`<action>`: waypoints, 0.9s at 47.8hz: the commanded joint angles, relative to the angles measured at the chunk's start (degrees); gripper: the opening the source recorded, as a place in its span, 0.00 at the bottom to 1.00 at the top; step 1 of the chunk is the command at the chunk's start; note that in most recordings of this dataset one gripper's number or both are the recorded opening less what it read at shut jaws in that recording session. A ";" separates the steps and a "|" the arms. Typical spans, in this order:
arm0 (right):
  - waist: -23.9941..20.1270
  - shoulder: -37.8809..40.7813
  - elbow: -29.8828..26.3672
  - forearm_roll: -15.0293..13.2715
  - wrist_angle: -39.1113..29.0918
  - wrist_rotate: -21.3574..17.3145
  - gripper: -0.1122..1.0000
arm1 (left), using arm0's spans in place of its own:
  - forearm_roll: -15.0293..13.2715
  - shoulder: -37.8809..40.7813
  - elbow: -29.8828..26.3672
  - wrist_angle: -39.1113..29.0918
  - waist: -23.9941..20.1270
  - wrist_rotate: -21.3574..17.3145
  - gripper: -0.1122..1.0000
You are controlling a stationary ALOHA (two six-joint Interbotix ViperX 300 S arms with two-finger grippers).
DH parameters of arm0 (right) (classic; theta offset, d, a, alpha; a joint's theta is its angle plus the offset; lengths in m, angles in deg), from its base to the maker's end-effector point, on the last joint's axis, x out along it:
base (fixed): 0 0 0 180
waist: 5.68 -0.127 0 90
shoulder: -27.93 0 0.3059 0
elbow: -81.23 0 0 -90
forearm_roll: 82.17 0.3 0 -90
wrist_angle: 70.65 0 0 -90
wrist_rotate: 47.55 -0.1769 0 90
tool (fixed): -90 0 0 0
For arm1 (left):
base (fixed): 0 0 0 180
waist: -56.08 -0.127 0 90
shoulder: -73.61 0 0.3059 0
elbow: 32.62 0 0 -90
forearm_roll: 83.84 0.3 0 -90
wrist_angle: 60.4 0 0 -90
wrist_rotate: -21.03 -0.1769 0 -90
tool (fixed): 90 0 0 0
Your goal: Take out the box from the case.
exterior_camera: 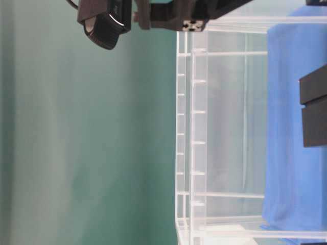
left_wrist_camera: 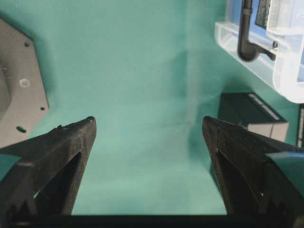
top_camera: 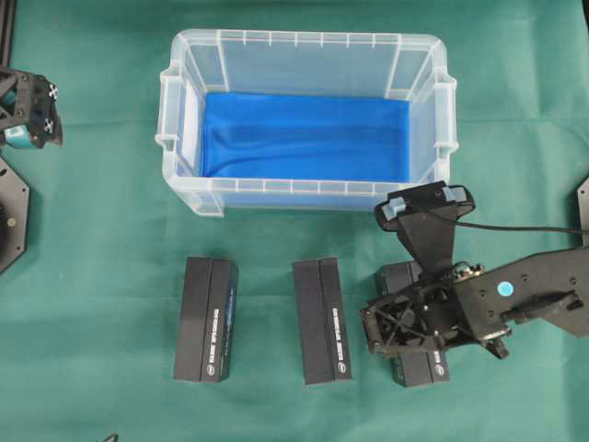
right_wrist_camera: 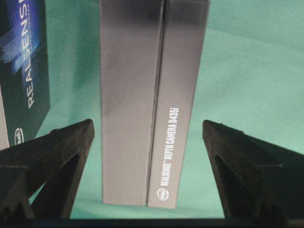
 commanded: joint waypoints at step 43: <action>0.35 -7.82 -18.11 -6.86 -19.78 0.00 0.90 | 0.09 -0.09 -0.44 1.32 0.26 0.26 0.93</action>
